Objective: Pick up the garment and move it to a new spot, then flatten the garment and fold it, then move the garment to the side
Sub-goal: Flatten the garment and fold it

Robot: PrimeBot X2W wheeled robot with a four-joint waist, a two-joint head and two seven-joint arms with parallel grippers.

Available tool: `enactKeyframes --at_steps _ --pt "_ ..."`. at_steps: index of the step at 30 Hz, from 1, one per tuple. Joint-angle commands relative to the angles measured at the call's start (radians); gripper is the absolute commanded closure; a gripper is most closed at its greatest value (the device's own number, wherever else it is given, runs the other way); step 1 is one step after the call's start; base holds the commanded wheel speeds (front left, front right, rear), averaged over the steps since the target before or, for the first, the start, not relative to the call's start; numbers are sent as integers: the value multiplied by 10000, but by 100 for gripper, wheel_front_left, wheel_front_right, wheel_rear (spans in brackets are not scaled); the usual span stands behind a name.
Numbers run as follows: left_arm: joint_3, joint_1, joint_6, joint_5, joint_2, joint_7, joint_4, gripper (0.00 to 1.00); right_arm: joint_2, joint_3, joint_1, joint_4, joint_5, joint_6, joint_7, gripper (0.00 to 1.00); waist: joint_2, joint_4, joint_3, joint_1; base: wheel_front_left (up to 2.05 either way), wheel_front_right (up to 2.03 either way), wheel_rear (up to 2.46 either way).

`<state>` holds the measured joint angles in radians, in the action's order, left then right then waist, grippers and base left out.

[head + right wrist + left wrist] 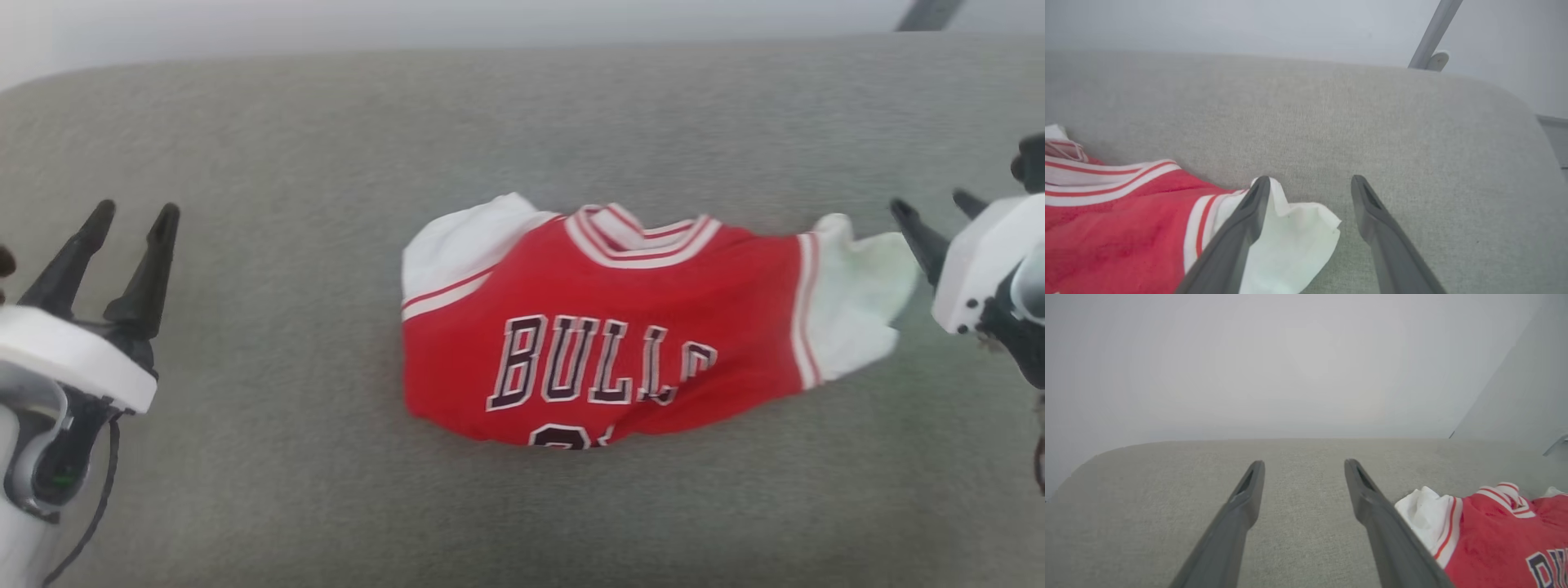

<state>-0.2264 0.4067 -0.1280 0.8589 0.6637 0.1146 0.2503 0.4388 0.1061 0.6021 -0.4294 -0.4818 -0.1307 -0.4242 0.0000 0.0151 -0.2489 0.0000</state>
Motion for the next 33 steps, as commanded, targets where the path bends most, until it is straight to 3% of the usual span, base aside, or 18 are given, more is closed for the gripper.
enactKeyframes --at_steps 1,7,20,25,33 --pt "-83 220 0 58 141 -344 -90 0 -188 108 -128 292 72 -1 353 0 0 470 256 0 0 0 0" --pt "-385 658 67 195 392 -1462 -195 0 -674 266 -410 1255 294 -1 1523 0 0 1174 421 0 0 0 0" --pt "-1323 1736 345 569 698 -4627 571 0 -2553 256 -1448 2537 1549 -1 4654 0 0 3030 80 0 0 0 0" --pt "-1719 2016 628 669 687 -5889 1184 0 -3109 282 -1897 2556 1734 -1 4982 0 0 3486 -211 0 0 0 0" --pt "-2319 2197 1437 646 729 -7824 1694 0 -3385 204 -2119 2602 1839 -1 5037 0 0 3778 -550 0 0 0 0"
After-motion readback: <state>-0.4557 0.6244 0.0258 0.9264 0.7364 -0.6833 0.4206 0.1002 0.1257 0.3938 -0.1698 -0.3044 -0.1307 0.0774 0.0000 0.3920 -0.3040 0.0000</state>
